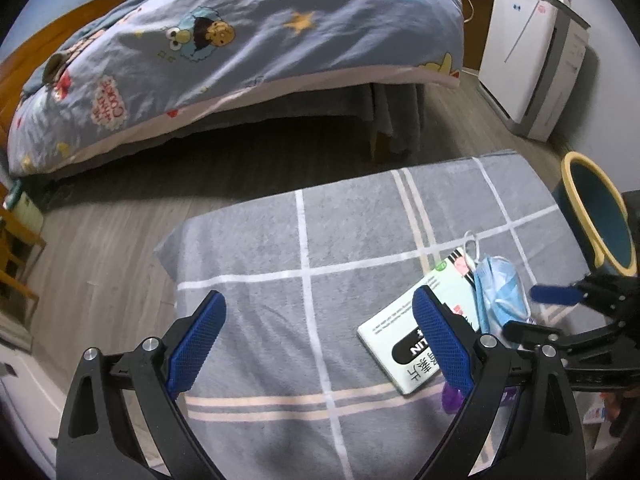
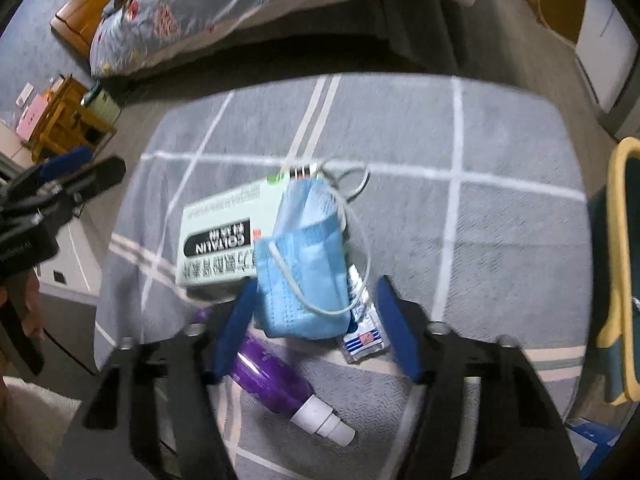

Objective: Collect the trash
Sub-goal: 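Grasp the blue face mask with the right tool while the left tool grasps the white COLTALIN box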

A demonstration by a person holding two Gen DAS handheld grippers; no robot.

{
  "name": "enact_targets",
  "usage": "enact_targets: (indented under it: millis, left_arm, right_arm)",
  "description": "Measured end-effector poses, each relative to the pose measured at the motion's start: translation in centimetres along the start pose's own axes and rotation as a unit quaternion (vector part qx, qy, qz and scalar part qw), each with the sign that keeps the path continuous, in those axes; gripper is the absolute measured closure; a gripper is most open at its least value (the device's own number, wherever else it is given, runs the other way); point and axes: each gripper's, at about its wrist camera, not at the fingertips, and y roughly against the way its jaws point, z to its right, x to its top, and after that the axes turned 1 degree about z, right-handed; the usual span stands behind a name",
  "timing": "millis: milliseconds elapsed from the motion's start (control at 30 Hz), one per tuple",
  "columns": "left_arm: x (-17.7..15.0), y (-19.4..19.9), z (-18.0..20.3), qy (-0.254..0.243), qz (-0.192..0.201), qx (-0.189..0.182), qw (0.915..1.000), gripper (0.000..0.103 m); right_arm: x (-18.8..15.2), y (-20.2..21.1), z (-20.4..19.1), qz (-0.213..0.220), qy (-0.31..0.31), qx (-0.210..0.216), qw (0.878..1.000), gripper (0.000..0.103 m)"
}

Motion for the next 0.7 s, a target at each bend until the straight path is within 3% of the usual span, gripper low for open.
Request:
enact_targets:
  millis: [67, 167, 400, 567, 700]
  left_arm:
    - [-0.1, -0.4, 0.3, 0.004, -0.001, -0.024, 0.9997, 0.009]
    - [-0.2, -1.4, 1.4, -0.012, -0.001, -0.059, 0.9982, 0.009]
    - [-1.2, -4.7, 5.5, -0.085, -0.039, -0.102, 0.9904, 0.009]
    - [-1.6, -6.0, 8.0, -0.136, -0.051, -0.104, 0.9838, 0.008]
    - [-2.1, -7.3, 8.7, -0.156, -0.071, -0.095, 0.9805, 0.006]
  right_arm:
    - [-0.1, 0.0, 0.3, -0.006, -0.004, 0.013, 1.0, 0.08]
    - [0.2, 1.2, 1.2, 0.006, -0.019, 0.024, 0.999, 0.089]
    - [1.0, 5.7, 4.4, 0.054, -0.075, 0.029, 0.995, 0.089]
    - [1.4, 8.2, 7.0, 0.082, -0.104, 0.033, 0.991, 0.089]
    - [1.7, 8.0, 7.9, 0.081, -0.114, 0.026, 0.99, 0.089]
